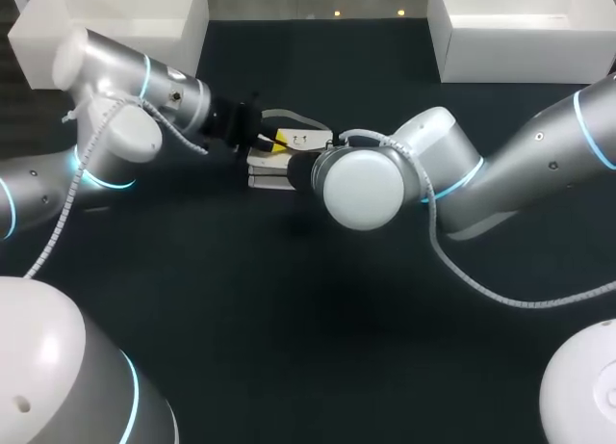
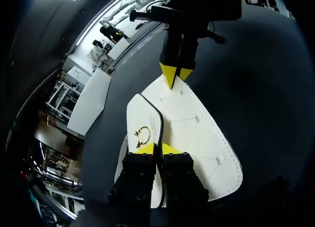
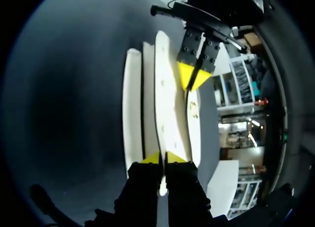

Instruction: Pick up the bag, open it, inspect its contents, close it, and place it on the opposite side

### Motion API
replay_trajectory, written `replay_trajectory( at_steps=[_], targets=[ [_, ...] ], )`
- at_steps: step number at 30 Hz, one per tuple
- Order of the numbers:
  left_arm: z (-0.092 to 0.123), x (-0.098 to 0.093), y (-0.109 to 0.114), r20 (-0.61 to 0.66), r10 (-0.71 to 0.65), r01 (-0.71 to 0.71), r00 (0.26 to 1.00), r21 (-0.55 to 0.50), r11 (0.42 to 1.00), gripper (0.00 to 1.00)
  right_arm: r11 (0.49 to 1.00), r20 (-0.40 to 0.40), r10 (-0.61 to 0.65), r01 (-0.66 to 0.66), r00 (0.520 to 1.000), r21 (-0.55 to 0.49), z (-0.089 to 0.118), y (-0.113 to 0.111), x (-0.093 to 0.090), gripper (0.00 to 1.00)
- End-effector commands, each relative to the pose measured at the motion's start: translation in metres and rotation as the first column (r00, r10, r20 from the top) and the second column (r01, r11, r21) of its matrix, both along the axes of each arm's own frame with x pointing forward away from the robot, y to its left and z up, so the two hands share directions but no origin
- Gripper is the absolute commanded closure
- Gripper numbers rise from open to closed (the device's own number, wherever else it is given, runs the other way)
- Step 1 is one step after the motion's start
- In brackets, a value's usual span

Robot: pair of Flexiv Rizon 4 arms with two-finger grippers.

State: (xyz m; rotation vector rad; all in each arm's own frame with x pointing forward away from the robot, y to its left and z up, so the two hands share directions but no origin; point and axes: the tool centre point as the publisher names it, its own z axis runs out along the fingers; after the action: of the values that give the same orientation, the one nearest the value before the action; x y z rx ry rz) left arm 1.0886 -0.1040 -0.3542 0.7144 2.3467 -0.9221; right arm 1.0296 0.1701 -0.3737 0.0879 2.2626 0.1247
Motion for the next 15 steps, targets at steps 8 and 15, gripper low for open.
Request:
replay_trajectory(
  at_steps=[8,15],
  targets=[
    [0.008,0.002,-0.006,0.014,0.015,-0.014,1.000,-0.067,0.998,0.99,1.000,0.001,0.001,-0.001,1.000,0.000,-0.002,-0.003,-0.002,1.00],
    [0.012,0.012,-0.004,-0.028,0.064,-0.067,0.998,-0.122,0.990,1.00,1.000,0.001,0.001,-0.001,1.000,0.000,-0.002,-0.003,-0.002,1.00]
  ],
)
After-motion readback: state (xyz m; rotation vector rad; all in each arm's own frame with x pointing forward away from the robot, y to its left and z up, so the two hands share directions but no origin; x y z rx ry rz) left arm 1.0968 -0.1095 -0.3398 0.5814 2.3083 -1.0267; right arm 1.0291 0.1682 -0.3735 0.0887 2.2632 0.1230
